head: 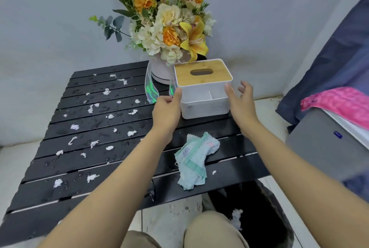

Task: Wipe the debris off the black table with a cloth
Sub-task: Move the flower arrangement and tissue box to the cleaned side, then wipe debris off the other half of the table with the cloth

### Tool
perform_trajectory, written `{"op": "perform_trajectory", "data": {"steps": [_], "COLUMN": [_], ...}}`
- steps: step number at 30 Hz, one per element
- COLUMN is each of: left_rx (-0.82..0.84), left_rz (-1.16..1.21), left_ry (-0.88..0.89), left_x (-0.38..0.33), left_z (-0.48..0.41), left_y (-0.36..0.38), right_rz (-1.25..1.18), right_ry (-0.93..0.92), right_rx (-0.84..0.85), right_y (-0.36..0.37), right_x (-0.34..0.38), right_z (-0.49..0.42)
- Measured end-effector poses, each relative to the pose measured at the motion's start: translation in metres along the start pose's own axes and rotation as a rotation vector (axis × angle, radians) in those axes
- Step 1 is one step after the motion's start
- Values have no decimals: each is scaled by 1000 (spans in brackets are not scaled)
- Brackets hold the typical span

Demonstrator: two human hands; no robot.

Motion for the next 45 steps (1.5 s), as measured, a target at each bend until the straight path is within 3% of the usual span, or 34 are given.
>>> {"op": "perform_trajectory", "data": {"steps": [3,6,8,11,14,18,21,23,25,27,32,38,45], "left_rx": [-90,77,211,187,149,141,60,149,224,201,88,-197,-516], "left_rz": [-77,-286,-559,-910,-976,-599,-11,446,753,835,718,513,-183], "left_ry": [195,356,429,461,429,277,16,-134,-169,-150,-178,-99,217], "left_x": [10,26,39,50,50,43,41,40,35,34,46,47,7], "left_z": [39,73,88,96,88,71,56,45,35,16,-48,-121,-235], "left_y": [-10,1,17,29,29,5,-43,-77,-111,-145,-206,-260,-323], "right_rz": [173,434,600,595,468,343,326,322,348,406,626,866,990], "right_ry": [-111,-168,-180,-159,-117,-158,-220,-260,-300,-346,-472,-448,-415], "right_rx": [-68,24,62,66,80,107,173,235,321,398,476,361,328], "right_y": [1,15,22,25,20,24,50,79,115,155,234,264,267], "right_x": [-18,-37,-45,-44,-38,-16,2,11,18,23,33,20,7], "right_z": [53,99,117,124,124,125,115,102,83,56,-29,-88,-87]}}
Point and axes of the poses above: each hand's wrist, its own z-axis away from the middle knuckle, its own y-axis out of the palm, x = y × z, the point moved 4 cm from there along -z, towards the middle knuckle, and after that the axes turned 9 degrees about x, right-handed, at the moved point
